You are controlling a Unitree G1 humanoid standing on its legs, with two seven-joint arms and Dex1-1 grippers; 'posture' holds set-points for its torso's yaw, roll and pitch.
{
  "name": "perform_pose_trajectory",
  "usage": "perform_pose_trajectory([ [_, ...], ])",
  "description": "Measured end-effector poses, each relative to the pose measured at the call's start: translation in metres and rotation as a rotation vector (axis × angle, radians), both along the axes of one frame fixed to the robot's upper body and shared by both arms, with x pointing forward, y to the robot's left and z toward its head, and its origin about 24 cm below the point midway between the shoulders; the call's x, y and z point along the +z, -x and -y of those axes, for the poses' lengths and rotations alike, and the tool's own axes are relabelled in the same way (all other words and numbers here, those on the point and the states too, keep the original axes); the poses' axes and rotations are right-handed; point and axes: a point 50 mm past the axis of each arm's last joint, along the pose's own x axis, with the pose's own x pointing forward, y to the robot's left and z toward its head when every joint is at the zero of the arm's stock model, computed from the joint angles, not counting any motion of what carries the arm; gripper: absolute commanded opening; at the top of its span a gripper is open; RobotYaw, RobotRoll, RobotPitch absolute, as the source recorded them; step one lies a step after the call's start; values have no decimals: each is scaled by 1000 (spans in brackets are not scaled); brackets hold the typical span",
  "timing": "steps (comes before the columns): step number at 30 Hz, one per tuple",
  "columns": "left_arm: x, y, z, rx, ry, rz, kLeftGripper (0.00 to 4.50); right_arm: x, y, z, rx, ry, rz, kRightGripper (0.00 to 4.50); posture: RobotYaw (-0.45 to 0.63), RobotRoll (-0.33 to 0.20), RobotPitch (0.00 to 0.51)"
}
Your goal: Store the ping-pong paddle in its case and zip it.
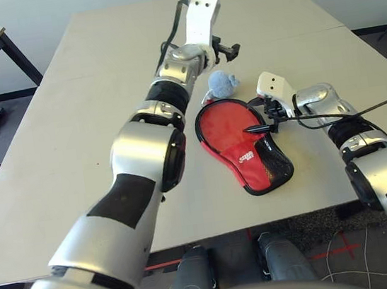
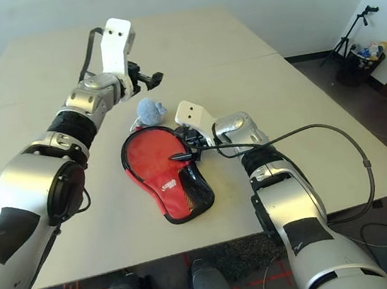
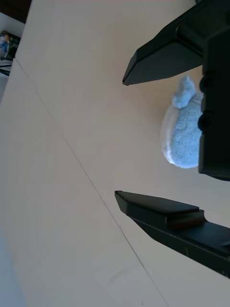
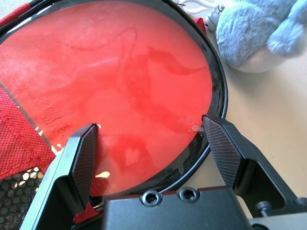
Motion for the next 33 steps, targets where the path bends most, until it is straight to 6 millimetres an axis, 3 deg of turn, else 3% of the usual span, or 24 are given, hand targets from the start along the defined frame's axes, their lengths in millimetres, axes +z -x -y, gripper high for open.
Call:
perform_pose_trajectory([
  [5, -11, 0, -28, -56, -114, 10, 4473, 0, 0, 0, 1, 0, -1, 4500, -43, 0, 110],
  [10, -54, 11, -45, -163, -178, -67, 4473, 0, 0, 0, 0, 1, -1, 4500, -37, 0, 108],
  [13, -71, 20, -49, -253, -187, -102, 4473, 0, 0, 1, -1, 1, -1, 4500, -35, 0, 106],
  [18, -73, 42, -56, -390, -172, -96, 4473, 0, 0, 1, -3, 1, -4, 4500, -30, 0, 102],
  [22, -87, 65, -60, -464, -173, -174, 4473, -1, 0, 3, -8, 4, -6, 4500, -28, 0, 102],
  [26, -94, 78, -57, -481, -171, -223, 4473, -1, 0, 4, -15, 5, -5, 4500, -25, 0, 101],
  [33, -109, 81, -51, -415, -166, -275, 4473, -2, 0, 3, -15, 3, -7, 4500, -27, 0, 94],
])
